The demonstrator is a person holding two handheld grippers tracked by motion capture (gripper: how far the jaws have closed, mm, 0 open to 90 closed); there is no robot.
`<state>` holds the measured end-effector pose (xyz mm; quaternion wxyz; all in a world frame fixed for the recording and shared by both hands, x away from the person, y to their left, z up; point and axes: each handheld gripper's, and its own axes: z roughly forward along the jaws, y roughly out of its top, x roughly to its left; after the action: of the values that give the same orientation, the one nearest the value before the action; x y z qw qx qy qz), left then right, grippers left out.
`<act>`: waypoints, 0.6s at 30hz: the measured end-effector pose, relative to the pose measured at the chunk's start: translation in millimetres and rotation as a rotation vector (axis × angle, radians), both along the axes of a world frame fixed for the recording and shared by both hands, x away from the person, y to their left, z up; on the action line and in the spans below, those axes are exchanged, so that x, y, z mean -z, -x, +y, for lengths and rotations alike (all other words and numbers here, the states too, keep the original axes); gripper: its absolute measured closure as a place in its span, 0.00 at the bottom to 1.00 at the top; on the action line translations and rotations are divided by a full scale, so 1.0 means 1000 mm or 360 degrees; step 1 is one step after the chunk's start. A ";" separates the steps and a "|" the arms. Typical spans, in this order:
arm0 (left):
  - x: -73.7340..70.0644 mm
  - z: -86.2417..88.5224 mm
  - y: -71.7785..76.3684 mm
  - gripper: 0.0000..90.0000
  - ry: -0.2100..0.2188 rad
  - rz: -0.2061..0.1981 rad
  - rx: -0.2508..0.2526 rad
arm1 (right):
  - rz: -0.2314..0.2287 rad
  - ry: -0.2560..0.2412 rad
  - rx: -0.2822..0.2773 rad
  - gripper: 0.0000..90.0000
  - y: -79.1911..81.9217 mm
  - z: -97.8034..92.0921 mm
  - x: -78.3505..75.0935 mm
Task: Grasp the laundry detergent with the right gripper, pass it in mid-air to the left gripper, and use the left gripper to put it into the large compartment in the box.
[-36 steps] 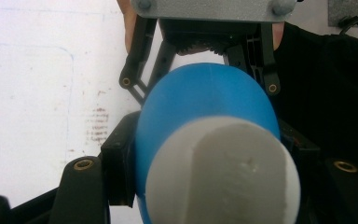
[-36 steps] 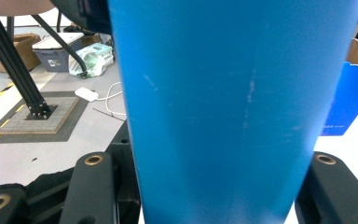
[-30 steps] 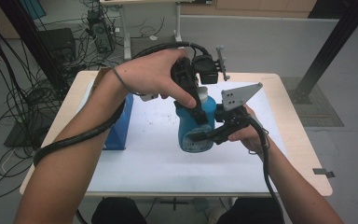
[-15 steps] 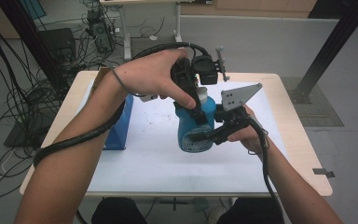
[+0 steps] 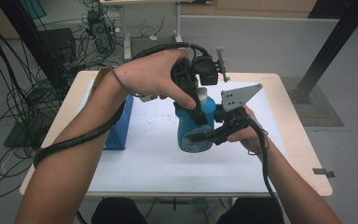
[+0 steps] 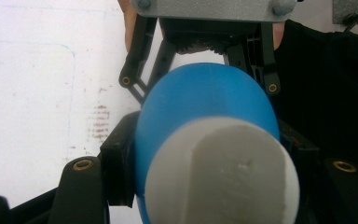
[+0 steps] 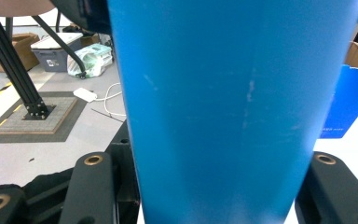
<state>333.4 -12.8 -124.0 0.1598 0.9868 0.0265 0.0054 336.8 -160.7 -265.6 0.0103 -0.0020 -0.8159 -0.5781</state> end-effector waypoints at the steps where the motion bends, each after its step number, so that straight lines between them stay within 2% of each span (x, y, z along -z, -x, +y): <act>1: 0.000 0.000 0.000 0.42 0.0001 0.0000 -0.0002 | 0.0001 0.0001 -0.0001 0.49 0.000 0.000 0.000; 14: 0.000 0.000 -0.001 0.42 0.0001 -0.0019 -0.0007 | 0.0010 -0.0017 0.0000 0.49 -0.002 0.001 0.002; 18: 0.001 0.000 -0.001 0.42 -0.0020 -0.0019 -0.0010 | 0.0008 -0.0019 0.0005 0.48 -0.002 0.002 0.003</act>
<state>334.7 -13.0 -125.0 0.1536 0.9876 0.0284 0.0121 339.3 -158.8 -268.4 0.0113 -0.0044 -0.8124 -0.5829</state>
